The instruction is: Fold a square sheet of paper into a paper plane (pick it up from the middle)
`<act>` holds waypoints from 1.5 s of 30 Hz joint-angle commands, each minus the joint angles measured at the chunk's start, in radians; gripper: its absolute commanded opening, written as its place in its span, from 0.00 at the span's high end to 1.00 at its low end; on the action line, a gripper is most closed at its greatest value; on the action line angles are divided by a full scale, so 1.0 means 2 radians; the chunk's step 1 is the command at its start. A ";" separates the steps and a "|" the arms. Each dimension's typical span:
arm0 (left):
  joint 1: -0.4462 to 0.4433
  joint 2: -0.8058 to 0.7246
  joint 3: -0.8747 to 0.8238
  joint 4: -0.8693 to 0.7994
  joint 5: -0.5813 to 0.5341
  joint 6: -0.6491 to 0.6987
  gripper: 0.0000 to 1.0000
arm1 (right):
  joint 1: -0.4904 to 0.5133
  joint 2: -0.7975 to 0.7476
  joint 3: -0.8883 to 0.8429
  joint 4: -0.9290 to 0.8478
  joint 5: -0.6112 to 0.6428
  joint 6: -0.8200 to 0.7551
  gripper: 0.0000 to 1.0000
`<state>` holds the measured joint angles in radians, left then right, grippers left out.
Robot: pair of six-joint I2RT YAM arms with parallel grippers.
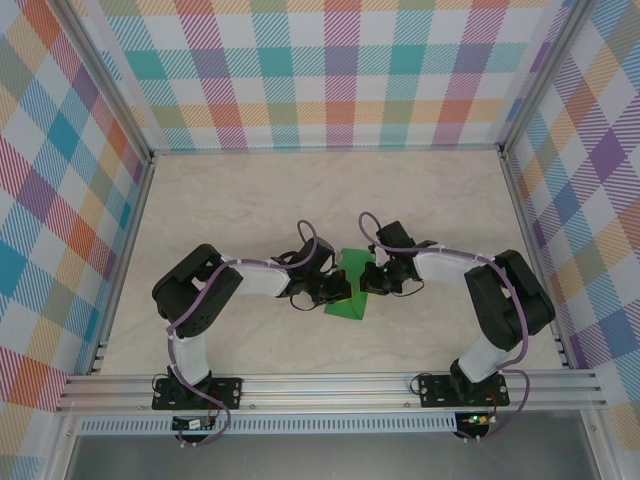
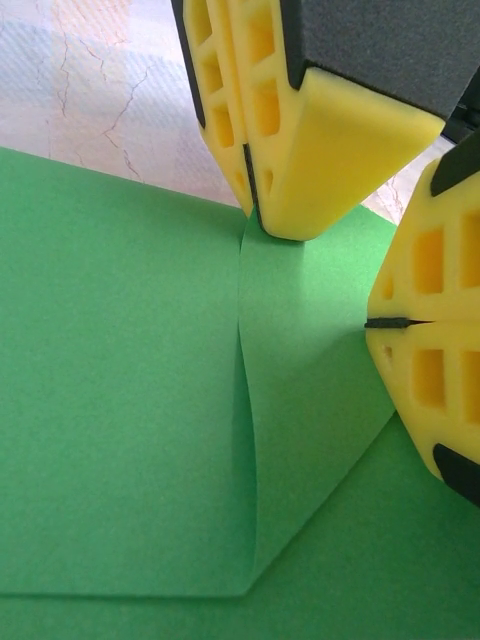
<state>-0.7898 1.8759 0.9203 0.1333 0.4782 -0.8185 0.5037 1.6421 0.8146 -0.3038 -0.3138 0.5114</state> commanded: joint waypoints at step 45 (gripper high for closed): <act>-0.006 0.011 -0.018 -0.057 -0.057 -0.007 1.00 | 0.078 -0.022 -0.057 0.004 -0.013 0.065 1.00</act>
<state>-0.7937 1.8763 0.9207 0.1265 0.4587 -0.8238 0.6556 1.5787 0.7177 -0.2768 -0.3519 0.6506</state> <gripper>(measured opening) 0.040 0.044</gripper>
